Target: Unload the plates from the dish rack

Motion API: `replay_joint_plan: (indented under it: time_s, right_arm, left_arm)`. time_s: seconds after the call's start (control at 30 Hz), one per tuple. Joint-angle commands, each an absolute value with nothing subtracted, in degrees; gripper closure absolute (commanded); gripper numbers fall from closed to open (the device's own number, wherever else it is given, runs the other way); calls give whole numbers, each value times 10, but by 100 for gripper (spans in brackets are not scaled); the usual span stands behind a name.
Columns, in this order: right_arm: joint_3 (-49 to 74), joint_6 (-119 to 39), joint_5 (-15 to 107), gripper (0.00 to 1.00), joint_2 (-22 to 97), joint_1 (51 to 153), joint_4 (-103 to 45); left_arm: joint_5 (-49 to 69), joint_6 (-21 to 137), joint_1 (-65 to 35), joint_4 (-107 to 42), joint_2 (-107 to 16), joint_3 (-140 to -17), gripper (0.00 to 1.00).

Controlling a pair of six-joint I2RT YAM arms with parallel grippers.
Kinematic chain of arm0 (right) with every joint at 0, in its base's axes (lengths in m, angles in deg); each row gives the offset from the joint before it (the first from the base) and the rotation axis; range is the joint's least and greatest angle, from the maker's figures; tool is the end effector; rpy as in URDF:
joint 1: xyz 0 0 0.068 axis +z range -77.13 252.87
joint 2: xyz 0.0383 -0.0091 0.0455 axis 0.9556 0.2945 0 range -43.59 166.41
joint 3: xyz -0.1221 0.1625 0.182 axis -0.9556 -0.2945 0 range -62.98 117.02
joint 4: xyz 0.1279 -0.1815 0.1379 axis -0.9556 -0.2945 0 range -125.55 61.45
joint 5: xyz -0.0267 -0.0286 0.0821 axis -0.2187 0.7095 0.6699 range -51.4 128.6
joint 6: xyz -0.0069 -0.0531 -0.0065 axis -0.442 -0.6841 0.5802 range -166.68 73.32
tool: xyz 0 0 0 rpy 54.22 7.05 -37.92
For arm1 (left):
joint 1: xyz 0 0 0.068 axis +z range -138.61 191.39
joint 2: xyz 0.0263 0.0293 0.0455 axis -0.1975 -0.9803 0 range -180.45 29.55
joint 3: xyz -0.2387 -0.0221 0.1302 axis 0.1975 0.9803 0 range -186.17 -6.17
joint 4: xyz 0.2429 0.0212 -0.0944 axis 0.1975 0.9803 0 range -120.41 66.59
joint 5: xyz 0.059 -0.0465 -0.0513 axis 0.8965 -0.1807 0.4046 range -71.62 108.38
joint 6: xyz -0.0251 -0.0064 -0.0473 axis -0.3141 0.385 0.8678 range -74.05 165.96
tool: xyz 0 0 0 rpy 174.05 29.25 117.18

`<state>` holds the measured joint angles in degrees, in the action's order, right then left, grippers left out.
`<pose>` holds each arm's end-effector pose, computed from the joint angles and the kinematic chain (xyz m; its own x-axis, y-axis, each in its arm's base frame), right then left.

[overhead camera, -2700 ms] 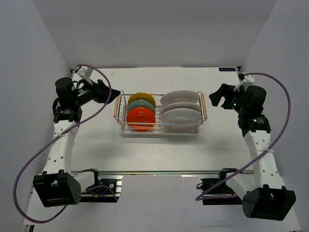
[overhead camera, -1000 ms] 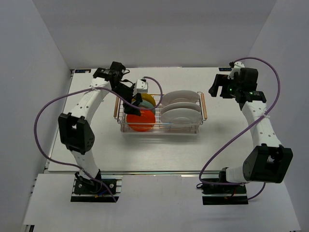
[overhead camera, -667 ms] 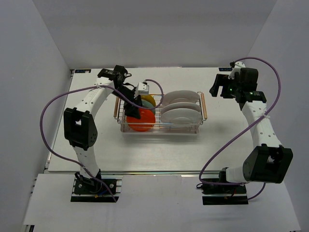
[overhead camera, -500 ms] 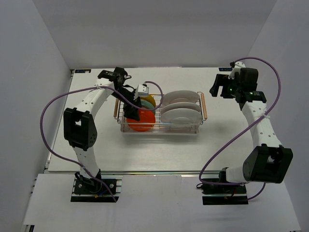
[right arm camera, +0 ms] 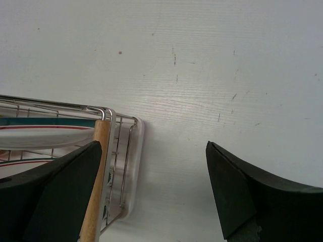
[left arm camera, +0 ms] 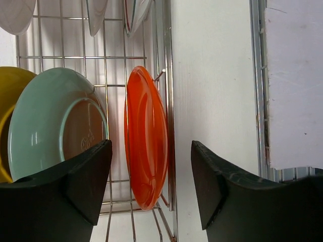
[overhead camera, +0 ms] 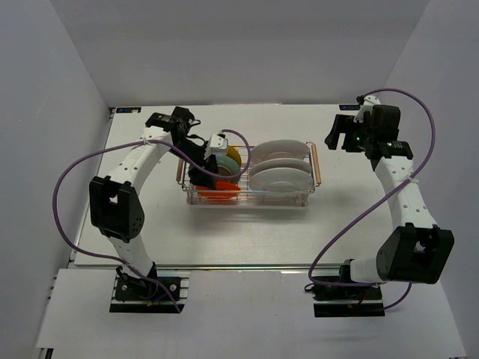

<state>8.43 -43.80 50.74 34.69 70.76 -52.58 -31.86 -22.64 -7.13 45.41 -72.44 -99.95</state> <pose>0.3101 -0.0040 0.3464 -0.5198 0.0682 -0.8516 -0.1185 0.9814 0.1509 0.3099 -0.1328 0.2998 -0.0845 0.6562 -0.7498 0.9798 -0.0821 -0.1822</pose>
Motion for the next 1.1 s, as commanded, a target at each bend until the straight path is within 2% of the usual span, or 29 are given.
replay_joint_plan:
  time_s: [0.0,0.23,0.37,0.4,0.47,0.5,0.7,0.77,0.8,0.93,1.07]
  right_arm:
    - [86,-433,505,11,331,709,-519]
    - [87,-436,499,11,332,709,-520]
    - [88,-434,499,11,334,709,-521]
    - [89,-434,498,11,336,709,-522]
    - [89,-434,496,11,336,709,-522]
    - [89,-433,494,11,335,708,-522]
    - [92,-433,481,11,332,708,-525]
    - [92,-432,484,11,334,708,-524]
    - [93,-432,484,11,336,708,-523]
    - [99,-432,484,11,342,708,-528]
    - [101,-432,480,11,348,708,-536]
  left_arm:
    - [-340,-237,-73,448,-723,-1006,27]
    - [-335,-239,-73,446,-727,-997,28]
    - [-336,-242,-73,447,-727,-995,38]
    - [-336,-241,-73,447,-727,-994,44]
    - [-335,-244,-73,446,-725,-991,49]
    - [-336,-244,-73,446,-725,-990,55]
    - [-336,-258,-73,455,-721,-983,58]
    - [-336,-258,-73,454,-724,-985,64]
    - [-339,-257,-73,458,-731,-989,74]
    - [-343,-279,-73,501,-756,-1025,90]
    - [-334,-269,-73,505,-768,-1048,98]
